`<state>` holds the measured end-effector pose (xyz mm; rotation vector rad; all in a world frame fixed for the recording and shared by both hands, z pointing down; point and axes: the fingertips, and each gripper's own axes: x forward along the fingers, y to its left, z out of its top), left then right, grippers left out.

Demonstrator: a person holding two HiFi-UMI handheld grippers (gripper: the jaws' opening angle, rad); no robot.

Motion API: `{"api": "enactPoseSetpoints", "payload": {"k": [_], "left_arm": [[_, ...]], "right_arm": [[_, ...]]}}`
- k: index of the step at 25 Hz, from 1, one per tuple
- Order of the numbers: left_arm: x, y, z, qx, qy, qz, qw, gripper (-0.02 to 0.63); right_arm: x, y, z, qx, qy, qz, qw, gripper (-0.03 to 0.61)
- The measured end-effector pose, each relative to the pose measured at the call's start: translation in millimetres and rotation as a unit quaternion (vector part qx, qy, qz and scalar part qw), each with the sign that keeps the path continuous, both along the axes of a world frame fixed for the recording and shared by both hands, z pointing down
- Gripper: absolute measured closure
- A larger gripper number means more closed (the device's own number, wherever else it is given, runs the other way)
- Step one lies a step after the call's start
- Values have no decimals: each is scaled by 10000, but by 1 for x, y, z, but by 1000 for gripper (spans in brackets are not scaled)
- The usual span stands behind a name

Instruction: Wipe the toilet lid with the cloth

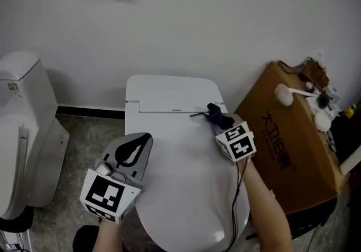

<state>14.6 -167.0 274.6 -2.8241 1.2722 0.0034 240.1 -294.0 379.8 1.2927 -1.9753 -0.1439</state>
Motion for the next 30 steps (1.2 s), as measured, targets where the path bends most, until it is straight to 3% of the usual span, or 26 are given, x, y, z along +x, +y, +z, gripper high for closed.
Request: {"api": "enactPoseSetpoints", "payload": {"k": [30], "left_arm": [[-30,3,-5,-24,119,-171,9998,597]], "right_arm": [[-149,18,10,-595,-165,-918,9939,517]]}}
